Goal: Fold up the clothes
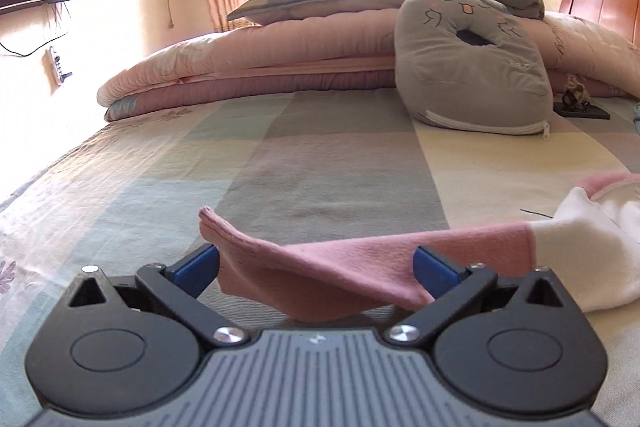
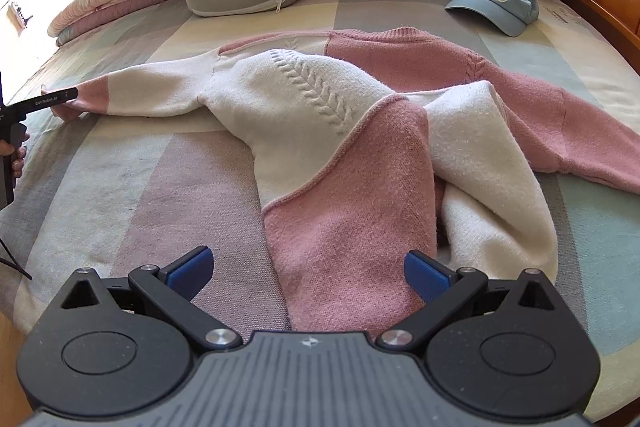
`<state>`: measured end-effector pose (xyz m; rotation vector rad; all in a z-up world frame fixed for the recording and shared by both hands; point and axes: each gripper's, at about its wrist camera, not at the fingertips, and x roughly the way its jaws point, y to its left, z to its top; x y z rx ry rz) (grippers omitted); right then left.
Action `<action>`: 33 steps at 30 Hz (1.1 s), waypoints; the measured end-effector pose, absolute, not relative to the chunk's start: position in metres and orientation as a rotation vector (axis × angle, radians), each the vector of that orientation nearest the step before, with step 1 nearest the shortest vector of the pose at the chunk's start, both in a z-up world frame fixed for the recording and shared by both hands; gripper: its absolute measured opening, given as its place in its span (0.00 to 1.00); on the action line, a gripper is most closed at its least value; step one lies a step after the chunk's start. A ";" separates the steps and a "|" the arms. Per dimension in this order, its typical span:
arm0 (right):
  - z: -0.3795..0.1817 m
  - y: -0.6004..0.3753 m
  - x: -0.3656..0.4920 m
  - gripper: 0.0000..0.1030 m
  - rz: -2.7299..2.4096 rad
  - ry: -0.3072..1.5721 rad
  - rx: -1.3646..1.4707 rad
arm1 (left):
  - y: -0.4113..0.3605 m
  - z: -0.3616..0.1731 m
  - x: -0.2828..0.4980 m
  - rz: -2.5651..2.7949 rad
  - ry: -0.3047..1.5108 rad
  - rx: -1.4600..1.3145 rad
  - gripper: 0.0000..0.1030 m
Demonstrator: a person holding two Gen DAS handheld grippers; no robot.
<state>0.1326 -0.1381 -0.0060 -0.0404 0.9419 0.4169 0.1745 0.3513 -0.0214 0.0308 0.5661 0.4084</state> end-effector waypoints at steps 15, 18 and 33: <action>-0.009 -0.127 0.132 1.00 0.433 0.955 -0.059 | 0.284 -0.023 0.214 0.237 0.712 0.112 0.99; -0.008 -0.128 0.131 1.00 0.428 0.952 -0.058 | 0.269 -0.047 0.218 0.208 0.812 0.128 0.99; -0.012 -0.125 0.133 1.00 0.440 0.961 -0.054 | 0.276 -0.003 0.219 0.197 0.694 -0.041 0.99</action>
